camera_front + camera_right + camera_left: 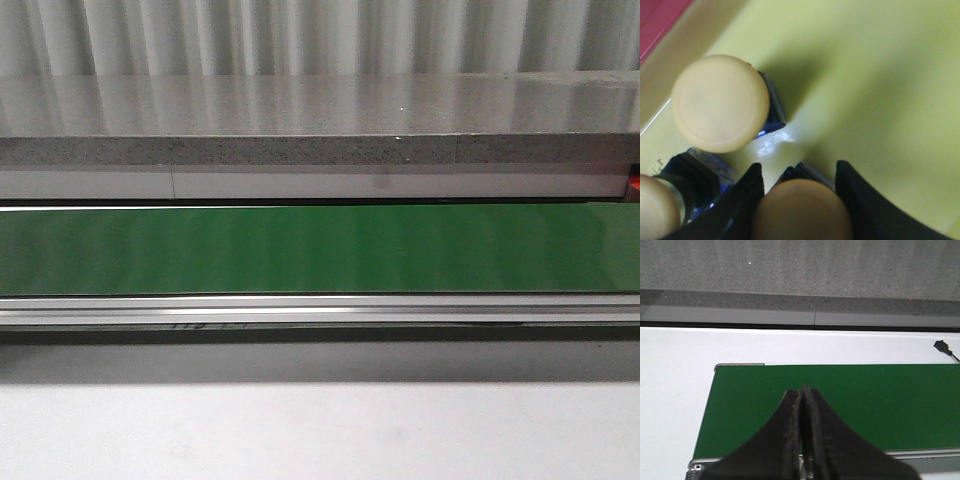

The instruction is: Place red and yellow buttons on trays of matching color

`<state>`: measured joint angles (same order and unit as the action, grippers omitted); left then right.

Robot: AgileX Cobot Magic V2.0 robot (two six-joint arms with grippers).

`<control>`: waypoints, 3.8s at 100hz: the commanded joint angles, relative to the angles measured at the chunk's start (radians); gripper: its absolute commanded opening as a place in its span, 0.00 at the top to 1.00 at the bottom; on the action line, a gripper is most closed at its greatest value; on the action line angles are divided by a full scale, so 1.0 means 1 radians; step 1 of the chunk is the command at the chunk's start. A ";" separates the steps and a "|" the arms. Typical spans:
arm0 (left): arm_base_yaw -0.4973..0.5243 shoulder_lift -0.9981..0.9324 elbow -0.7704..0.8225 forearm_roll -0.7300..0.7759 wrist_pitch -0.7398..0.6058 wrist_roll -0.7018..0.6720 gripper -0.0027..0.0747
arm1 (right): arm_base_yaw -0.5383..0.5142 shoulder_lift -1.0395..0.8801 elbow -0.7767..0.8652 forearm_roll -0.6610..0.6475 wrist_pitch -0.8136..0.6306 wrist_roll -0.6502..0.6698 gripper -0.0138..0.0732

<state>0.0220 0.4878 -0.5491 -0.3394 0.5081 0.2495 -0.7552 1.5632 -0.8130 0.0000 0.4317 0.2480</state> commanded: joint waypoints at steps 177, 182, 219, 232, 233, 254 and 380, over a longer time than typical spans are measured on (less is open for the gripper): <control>-0.008 0.003 -0.027 -0.024 -0.074 0.003 0.99 | 0.762 -0.780 -0.024 0.009 0.112 -0.214 0.24; -0.008 0.003 -0.027 -0.024 -0.074 0.003 0.99 | 0.780 -0.799 -0.024 0.009 0.136 -0.223 0.24; -0.008 0.003 -0.027 -0.024 -0.074 0.003 0.99 | 0.795 -0.975 0.079 0.009 0.203 -0.271 0.24; -0.008 0.003 -0.027 -0.024 -0.074 0.003 0.99 | 0.795 -1.054 0.168 0.009 0.203 -0.271 0.25; -0.008 0.003 -0.027 -0.024 -0.074 0.003 0.99 | 0.795 -1.058 0.173 0.009 0.203 -0.271 0.25; -0.008 0.003 -0.027 -0.024 -0.074 0.003 0.99 | 0.795 -1.153 0.232 0.009 0.220 -0.270 0.57; -0.008 0.003 -0.027 -0.024 -0.074 0.003 0.99 | 0.795 -1.230 0.298 0.007 0.061 -0.270 0.92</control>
<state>0.0220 0.4878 -0.5491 -0.3394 0.5081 0.2495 0.0396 0.3627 -0.5225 0.0095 0.6407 -0.0139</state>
